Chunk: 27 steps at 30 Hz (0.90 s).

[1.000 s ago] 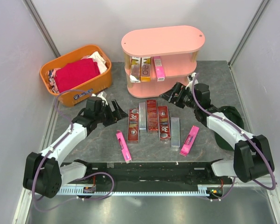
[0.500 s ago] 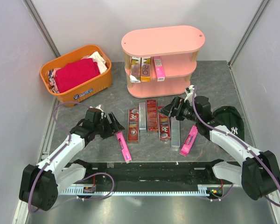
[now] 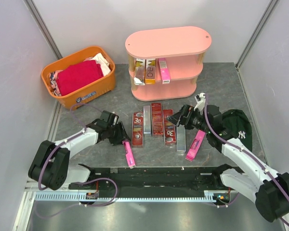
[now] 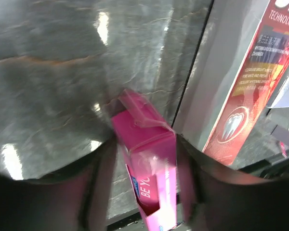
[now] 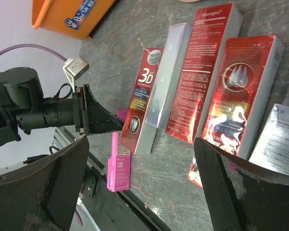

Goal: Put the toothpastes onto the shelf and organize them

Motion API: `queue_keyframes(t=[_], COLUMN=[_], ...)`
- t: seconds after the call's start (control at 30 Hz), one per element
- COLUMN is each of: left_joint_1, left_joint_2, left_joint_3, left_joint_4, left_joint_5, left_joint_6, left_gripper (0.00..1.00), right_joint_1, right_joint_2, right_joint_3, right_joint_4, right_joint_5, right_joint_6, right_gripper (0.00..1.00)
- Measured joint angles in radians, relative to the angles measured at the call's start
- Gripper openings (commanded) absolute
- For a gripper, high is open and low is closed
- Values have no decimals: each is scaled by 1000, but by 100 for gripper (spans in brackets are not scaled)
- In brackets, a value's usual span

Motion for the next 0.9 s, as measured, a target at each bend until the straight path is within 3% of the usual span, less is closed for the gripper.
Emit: queue_keyframes(t=[0.1, 0.4, 0.67, 0.9], left_joint_1=[-14, -20, -11, 43], left_joint_2=[34, 29, -40, -84], left_joint_3=[14, 53, 301, 413], left_joint_4=[43, 41, -9, 163], left_joint_5=[29, 50, 51, 66], left_joint_6=[2, 18, 34, -12], left_gripper=[35, 31, 28, 27], right_joint_1=[4, 14, 19, 26], right_joint_2=[13, 94, 193, 203], right_joint_3=[0, 26, 142, 196], right_joint_4=[-11, -45, -11, 136], right_joint_5=[12, 18, -14, -65], right_joint_6=[0, -30, -42, 15], right_gripper=[98, 98, 98, 98])
